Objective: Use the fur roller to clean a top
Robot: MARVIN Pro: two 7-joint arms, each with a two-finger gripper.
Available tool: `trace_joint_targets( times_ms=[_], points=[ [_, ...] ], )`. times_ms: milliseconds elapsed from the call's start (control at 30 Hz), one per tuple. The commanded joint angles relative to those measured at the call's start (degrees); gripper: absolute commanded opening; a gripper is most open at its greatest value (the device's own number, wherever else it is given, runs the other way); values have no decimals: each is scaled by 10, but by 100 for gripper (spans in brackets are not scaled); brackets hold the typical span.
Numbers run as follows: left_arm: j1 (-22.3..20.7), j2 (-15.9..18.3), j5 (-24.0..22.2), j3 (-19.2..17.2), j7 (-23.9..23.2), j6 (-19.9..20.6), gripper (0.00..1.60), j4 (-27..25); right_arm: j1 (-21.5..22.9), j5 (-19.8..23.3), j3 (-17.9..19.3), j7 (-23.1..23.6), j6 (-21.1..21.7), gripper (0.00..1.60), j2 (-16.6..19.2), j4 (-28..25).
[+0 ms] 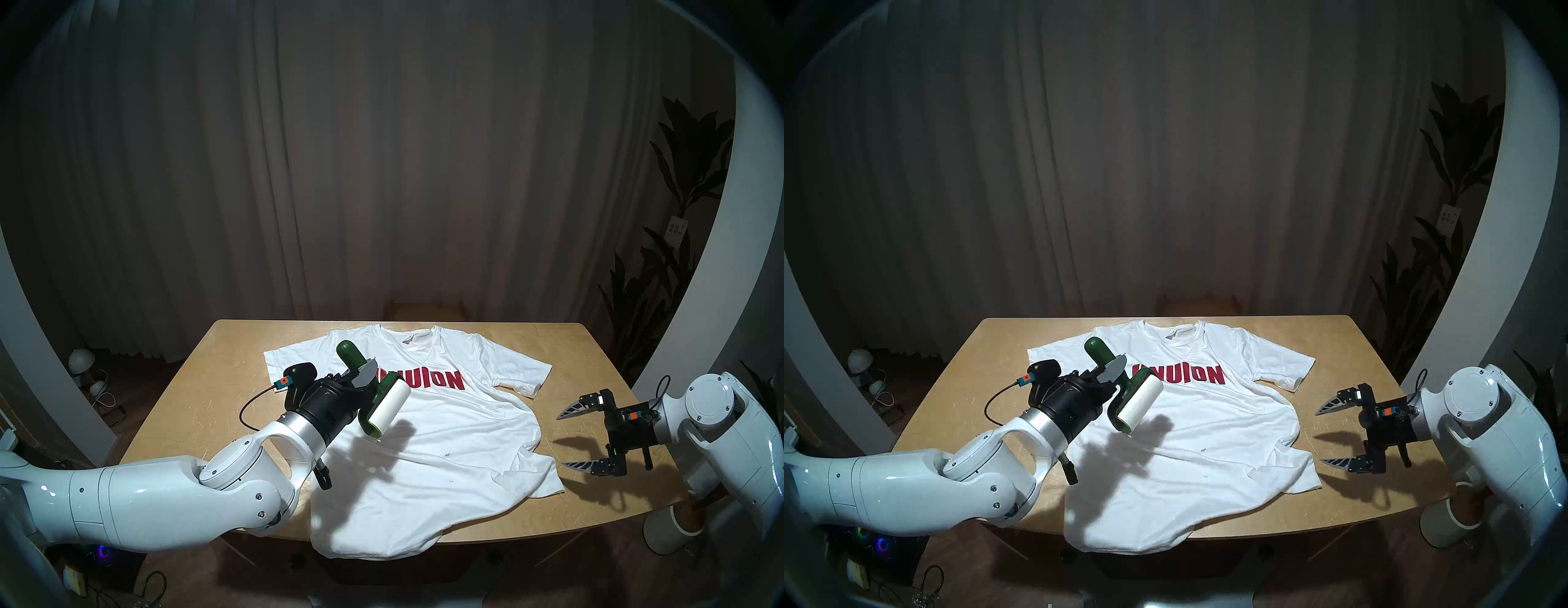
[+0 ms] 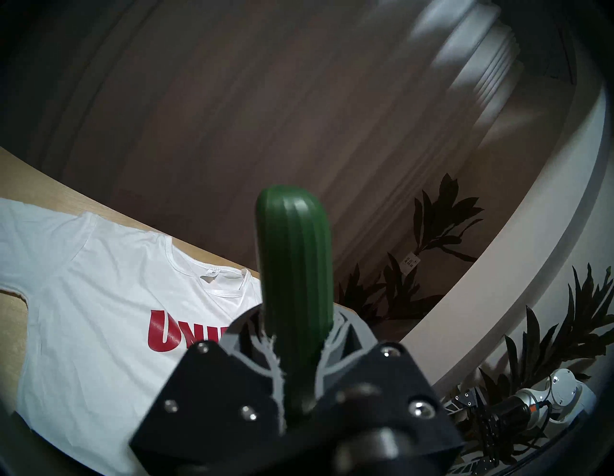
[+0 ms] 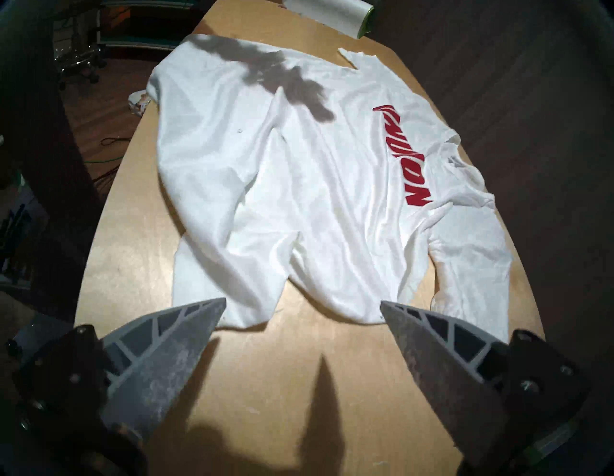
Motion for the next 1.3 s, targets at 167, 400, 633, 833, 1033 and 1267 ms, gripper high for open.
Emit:
trace_joint_targets(
  times_ms=[167,400,633,833,1033,1267],
  points=[
    [-5,-64,87,6,68,-42,0,10,-35,-19,103,-61,-30,160,-35,-8],
    [3,-79,133,28,108,-38,0,14,5,12,67,-120,-57,160,-70,52],
    [5,-88,170,47,118,-50,0,34,62,14,-20,-192,-62,160,-125,65],
    [4,-96,189,56,127,-60,0,48,95,14,-64,-229,-53,160,-158,53],
    [2,-108,202,60,118,-69,0,50,124,4,-110,-247,-53,160,-179,75],
    [1,-107,206,67,100,-61,0,41,133,3,-134,-235,-69,160,-181,112]
  ],
)
